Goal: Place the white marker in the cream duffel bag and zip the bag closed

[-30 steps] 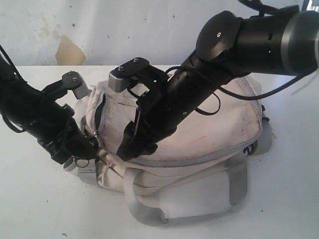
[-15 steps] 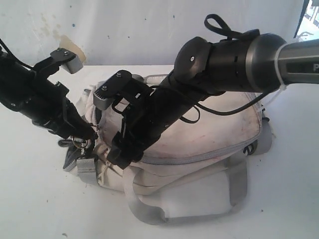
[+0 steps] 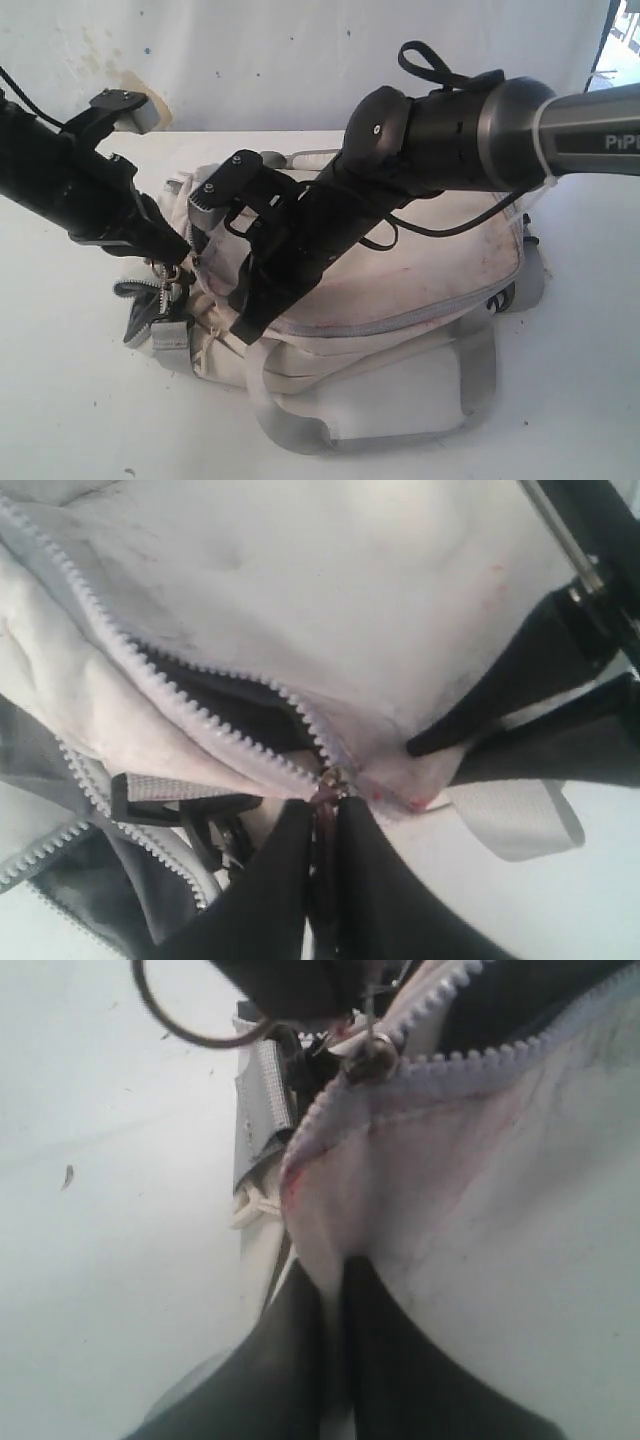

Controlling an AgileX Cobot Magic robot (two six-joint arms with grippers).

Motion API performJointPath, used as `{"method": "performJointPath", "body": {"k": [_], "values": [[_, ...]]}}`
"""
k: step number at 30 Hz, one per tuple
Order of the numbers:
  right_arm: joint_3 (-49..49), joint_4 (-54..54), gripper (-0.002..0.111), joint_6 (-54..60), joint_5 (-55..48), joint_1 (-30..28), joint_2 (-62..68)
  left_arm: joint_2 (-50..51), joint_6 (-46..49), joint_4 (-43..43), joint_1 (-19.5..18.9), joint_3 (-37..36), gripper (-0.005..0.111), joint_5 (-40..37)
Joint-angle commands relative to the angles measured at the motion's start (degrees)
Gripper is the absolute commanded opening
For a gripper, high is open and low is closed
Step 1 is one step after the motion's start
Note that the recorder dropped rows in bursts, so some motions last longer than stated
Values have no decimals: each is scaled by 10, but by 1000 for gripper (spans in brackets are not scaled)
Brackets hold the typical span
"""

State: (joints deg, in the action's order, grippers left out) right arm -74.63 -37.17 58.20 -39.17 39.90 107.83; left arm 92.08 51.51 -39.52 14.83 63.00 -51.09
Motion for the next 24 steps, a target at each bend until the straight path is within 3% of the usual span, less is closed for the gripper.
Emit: {"method": "performJointPath", "body": {"k": [1, 5, 14, 24], "values": [[1, 43, 0, 12, -28, 1, 2, -8, -60, -2, 2, 4, 0, 61], [1, 75, 0, 12, -54, 1, 6, -8, -83, -10, 2, 5, 0, 121], [1, 110, 0, 6, -84, 1, 17, -6, -83, 13, 2, 49, 0, 158], [1, 128, 0, 10, -83, 1, 16, -6, -97, 16, -46, 49, 0, 170]]}}
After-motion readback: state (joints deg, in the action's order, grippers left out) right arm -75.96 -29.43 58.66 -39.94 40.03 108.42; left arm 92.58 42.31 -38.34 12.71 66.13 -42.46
